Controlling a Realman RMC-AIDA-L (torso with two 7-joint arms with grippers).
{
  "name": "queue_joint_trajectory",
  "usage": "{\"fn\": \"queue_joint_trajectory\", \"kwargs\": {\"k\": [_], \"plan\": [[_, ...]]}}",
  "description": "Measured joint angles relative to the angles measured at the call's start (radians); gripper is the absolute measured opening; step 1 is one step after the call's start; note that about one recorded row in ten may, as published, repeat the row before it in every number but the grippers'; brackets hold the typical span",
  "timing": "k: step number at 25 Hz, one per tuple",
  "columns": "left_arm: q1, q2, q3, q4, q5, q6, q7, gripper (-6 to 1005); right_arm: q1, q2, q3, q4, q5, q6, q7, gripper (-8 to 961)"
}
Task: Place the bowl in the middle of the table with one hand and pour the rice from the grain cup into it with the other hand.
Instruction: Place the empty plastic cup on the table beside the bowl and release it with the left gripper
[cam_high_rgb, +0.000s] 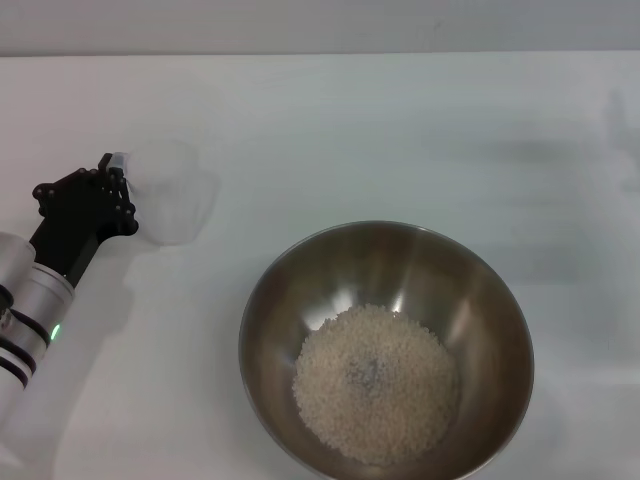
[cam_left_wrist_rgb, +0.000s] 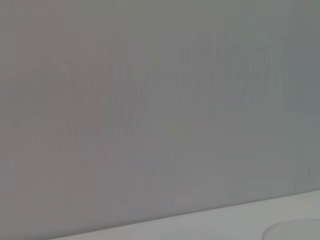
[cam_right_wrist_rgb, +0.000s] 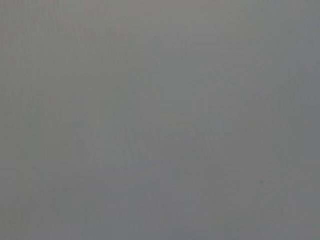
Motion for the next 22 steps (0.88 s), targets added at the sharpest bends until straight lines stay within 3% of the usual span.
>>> {"fn": "queue_joint_trajectory", "kwargs": {"k": [8,18,22], "plan": [[0.009,0.001,0.000,0.000,0.000,-0.015,-0.006,77,-0.001,0.001,0.000,0.000,-0.016,0.001,0.012,592],[0.035,0.005,0.007,0.000,0.004,-0.016,-0.007,443,-0.001,0.001,0.000,0.001,-0.018,0.005,0.012,592],[0.054,0.005,0.009,0.000,0.008,0.004,-0.008,452,-0.001,0.001,0.000,0.003,-0.018,0.009,0.012,592]]}}
